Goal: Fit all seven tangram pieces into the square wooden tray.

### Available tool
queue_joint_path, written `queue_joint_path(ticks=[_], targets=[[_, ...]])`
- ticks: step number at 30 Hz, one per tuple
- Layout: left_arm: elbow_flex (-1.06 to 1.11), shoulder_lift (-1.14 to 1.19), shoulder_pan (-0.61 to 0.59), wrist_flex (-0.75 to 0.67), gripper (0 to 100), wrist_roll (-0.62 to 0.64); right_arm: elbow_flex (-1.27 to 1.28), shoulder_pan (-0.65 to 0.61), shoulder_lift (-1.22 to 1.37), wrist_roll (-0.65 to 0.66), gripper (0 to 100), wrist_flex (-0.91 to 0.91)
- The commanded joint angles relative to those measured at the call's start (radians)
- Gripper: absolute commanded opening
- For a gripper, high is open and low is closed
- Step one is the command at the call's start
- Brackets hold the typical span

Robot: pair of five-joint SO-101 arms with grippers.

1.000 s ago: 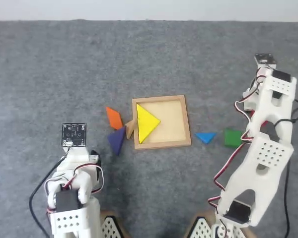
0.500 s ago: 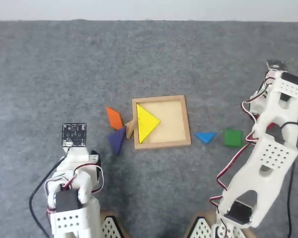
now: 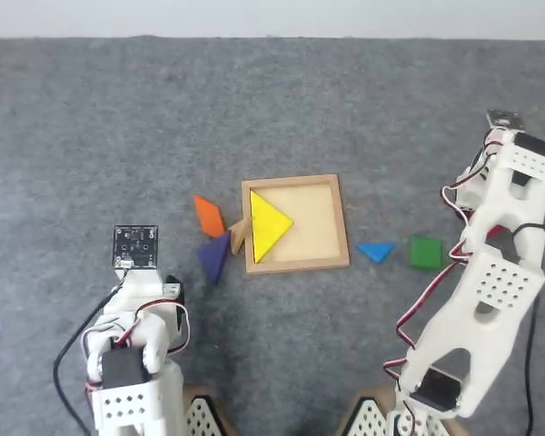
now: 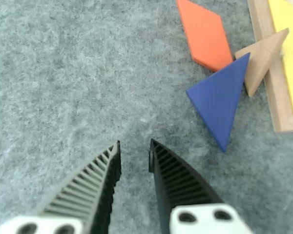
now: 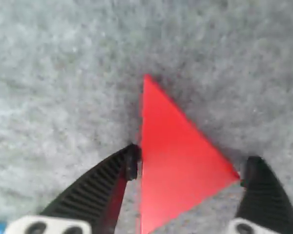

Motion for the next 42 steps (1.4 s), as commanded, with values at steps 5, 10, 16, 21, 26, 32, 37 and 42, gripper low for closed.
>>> queue_joint_path(ticks=[5,10,16,21,26,32,37,42], targets=[[-0.013,-0.020,-0.006,0.003,9,-0.002,-0.012,0.001,0.005,-0.011,19.2,0.004],[-0.013,-0.020,-0.006,0.003,9,-0.002,-0.012,0.004,0.007,-0.012,18.8,0.001],[-0.013,-0.020,-0.006,0.003,9,-0.002,-0.014,-0.001,-0.027,-0.014,18.7,0.019],[-0.013,-0.020,-0.006,0.003,9,-0.002,-0.014,-0.015,-0.127,-0.029,18.7,0.071],[-0.013,-0.020,-0.006,0.003,9,-0.002,-0.014,-0.048,-0.191,-0.026,18.7,0.122],[-0.013,-0.020,-0.006,0.003,9,-0.002,-0.014,-0.120,-0.268,-0.026,18.7,0.151],[-0.013,-0.020,-0.006,0.003,9,-0.002,-0.014,-0.243,-0.355,0.015,18.7,0.205],[-0.013,-0.020,-0.006,0.003,9,-0.002,-0.012,-0.351,-0.429,0.023,18.7,0.280]])
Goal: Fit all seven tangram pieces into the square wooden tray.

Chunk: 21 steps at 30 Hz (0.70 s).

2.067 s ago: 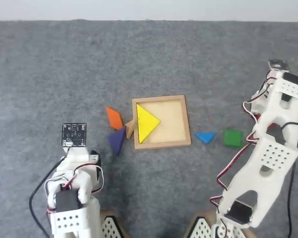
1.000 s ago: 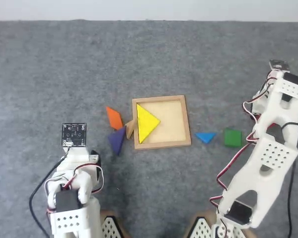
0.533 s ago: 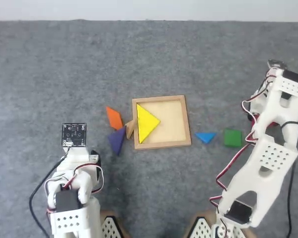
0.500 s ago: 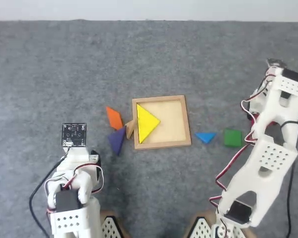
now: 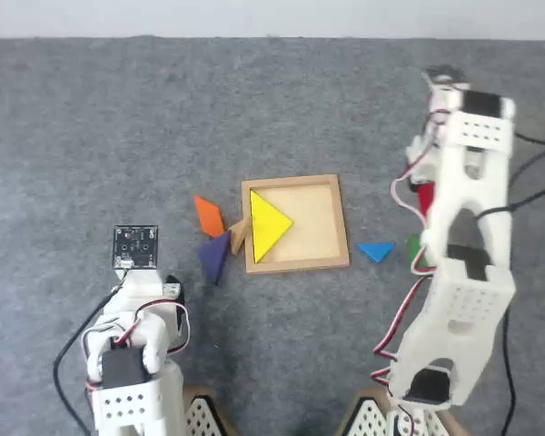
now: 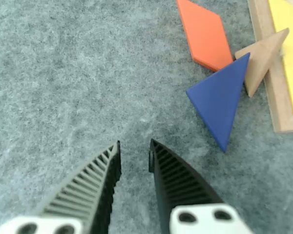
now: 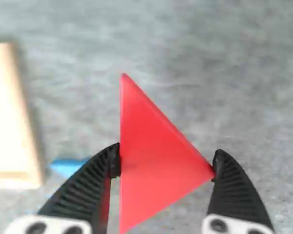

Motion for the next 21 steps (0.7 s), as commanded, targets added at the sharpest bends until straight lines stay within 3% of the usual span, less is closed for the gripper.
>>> queue_joint_path(ticks=[1,12,21], targets=[[-0.013,-0.020,-0.006,0.003,9,-0.002,-0.014,-0.070,-0.116,0.020,18.7,0.059],[-0.013,-0.020,-0.006,0.003,9,-0.002,0.051,-0.251,-0.217,0.020,18.7,0.125],[-0.013,-0.020,-0.006,0.003,9,-0.002,0.537,-0.280,-0.532,0.023,18.7,-0.173]])
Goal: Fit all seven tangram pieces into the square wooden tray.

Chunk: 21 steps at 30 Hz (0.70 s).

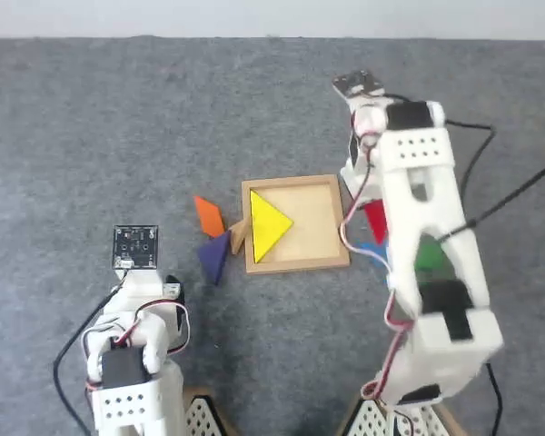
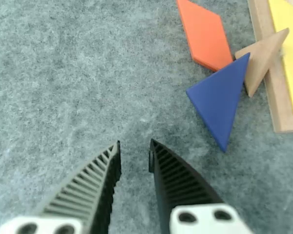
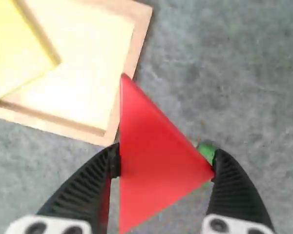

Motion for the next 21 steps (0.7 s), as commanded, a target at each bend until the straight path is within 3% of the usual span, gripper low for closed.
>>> queue_joint_path(ticks=[1,9,21], targets=[[-0.013,-0.020,-0.006,0.003,9,-0.002,0.161,-0.030,-0.180,0.018,18.7,-0.133],[-0.013,-0.020,-0.006,0.003,9,-0.002,0.180,-0.162,-0.108,0.051,18.7,-0.196],[-0.013,-0.020,-0.006,0.003,9,-0.002,-0.253,-0.206,0.317,0.181,18.7,-0.189]])
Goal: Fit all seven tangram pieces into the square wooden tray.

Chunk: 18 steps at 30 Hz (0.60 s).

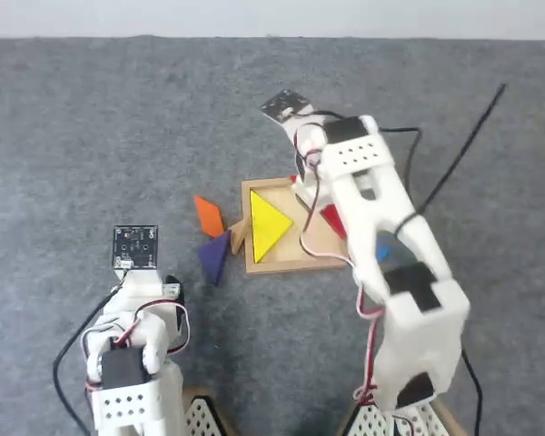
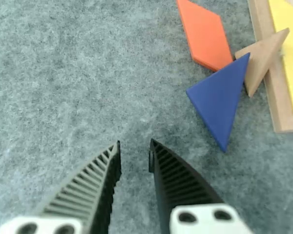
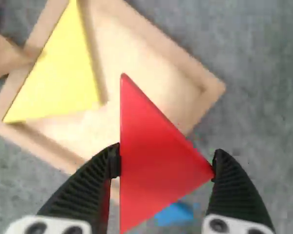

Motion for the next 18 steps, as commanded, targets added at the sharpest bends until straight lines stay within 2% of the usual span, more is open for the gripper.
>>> queue_joint_path(ticks=[1,3,12,18], targets=[[-0.013,-0.020,-0.006,0.003,9,-0.002,-0.163,-0.021,0.070,0.015,18.7,-0.010],[-0.013,-0.020,-0.006,0.003,9,-0.002,-0.204,-0.028,0.116,-0.074,18.7,-0.008],[-0.013,-0.020,-0.006,0.003,9,-0.002,-0.255,-0.031,0.156,-0.675,18.8,-0.019],[-0.013,-0.020,-0.005,0.003,9,-0.002,-0.255,-0.053,0.157,-1.335,19.1,-0.065]])
